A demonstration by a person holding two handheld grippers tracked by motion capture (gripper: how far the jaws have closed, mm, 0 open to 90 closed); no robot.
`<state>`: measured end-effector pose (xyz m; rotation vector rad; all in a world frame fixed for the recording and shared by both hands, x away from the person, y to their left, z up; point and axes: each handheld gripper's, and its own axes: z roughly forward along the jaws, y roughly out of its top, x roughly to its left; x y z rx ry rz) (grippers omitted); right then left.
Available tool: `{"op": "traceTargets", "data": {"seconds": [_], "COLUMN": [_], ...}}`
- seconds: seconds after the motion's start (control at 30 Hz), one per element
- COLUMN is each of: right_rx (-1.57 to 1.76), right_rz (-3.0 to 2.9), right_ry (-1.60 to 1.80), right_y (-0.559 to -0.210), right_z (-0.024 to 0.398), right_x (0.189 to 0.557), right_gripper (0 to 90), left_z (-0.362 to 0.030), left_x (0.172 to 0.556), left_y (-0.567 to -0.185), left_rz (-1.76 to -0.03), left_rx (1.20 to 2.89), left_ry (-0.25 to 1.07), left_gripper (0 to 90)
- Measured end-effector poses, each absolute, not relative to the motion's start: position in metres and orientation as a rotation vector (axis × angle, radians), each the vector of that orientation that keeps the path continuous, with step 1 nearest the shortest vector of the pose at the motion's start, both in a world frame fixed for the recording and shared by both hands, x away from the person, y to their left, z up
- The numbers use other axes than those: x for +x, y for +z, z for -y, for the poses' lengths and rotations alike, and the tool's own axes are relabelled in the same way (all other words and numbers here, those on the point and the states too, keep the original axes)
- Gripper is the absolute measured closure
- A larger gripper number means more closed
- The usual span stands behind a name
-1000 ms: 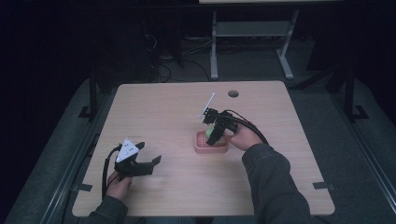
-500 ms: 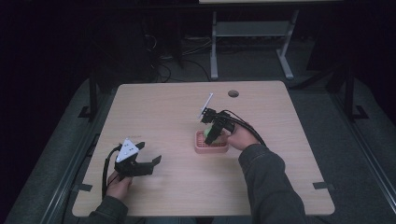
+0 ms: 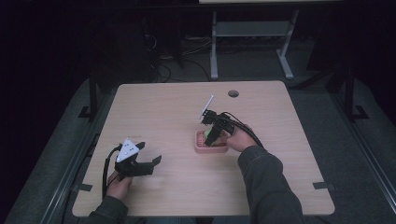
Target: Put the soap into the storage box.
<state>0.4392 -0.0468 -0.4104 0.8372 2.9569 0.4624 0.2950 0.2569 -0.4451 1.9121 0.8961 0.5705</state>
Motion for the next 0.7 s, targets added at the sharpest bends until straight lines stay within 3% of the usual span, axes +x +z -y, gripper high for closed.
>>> {"op": "traceTargets", "data": {"seconds": [0.7], "right_rx": [0.834], "right_rz": [-2.936], "right_ry": [0.460], "right_y": [-0.4146], "right_z": [0.0430], "right_x": [0.4403], "right_gripper": [26.3], "left_z": [-0.2564], "left_x": [0.2948], "left_y": [-0.4452], "left_rz": [-0.894], "left_rx": [1.915], "left_ry": [0.566], "left_gripper": [14.3]}}
